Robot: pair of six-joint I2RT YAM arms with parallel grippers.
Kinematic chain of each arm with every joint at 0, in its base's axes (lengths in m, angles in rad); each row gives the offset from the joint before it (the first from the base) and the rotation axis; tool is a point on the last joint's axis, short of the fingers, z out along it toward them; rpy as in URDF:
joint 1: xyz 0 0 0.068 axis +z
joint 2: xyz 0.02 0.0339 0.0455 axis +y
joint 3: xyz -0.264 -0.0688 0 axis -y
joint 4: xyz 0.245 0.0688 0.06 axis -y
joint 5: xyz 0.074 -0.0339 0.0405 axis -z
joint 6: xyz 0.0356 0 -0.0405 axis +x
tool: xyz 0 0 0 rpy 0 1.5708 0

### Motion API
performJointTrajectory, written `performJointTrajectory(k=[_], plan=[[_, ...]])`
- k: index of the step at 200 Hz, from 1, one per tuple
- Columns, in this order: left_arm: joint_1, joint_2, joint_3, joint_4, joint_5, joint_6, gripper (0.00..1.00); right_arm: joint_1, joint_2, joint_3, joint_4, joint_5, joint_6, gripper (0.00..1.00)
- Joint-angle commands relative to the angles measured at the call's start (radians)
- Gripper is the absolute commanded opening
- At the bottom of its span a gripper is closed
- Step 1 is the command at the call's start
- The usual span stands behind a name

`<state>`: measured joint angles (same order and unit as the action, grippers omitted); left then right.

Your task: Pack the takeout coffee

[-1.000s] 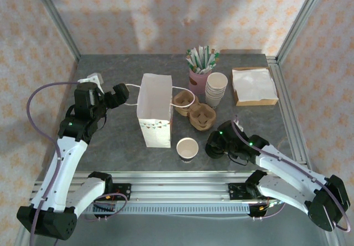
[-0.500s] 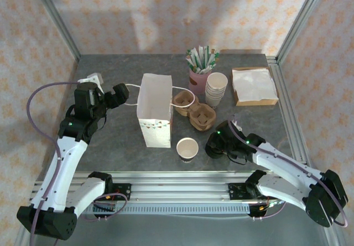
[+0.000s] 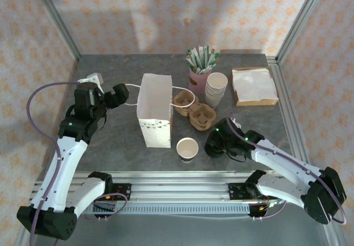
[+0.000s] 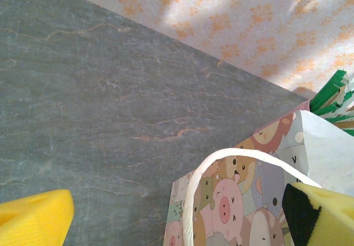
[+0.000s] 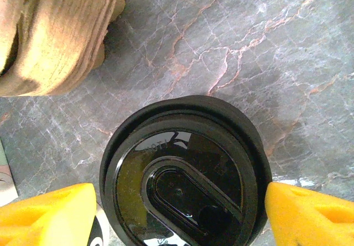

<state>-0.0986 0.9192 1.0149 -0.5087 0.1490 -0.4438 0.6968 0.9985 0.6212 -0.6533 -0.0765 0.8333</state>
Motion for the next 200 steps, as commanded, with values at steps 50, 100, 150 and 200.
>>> performJointTrajectory(k=[50,100,150,200], plan=[[-0.010,0.002,0.036,-0.015,-0.008,0.016,0.98,0.016,0.057,0.043,-0.042,0.051,-0.026,0.80],[-0.011,0.001,0.037,-0.016,-0.007,0.016,0.98,0.022,0.077,0.052,-0.036,0.058,-0.029,0.80],[-0.011,0.003,0.036,-0.015,-0.006,0.015,0.98,0.028,0.072,0.067,-0.045,0.068,-0.026,0.80],[-0.011,0.003,0.036,-0.016,-0.008,0.015,0.98,0.047,0.118,0.093,-0.080,0.103,-0.034,0.80]])
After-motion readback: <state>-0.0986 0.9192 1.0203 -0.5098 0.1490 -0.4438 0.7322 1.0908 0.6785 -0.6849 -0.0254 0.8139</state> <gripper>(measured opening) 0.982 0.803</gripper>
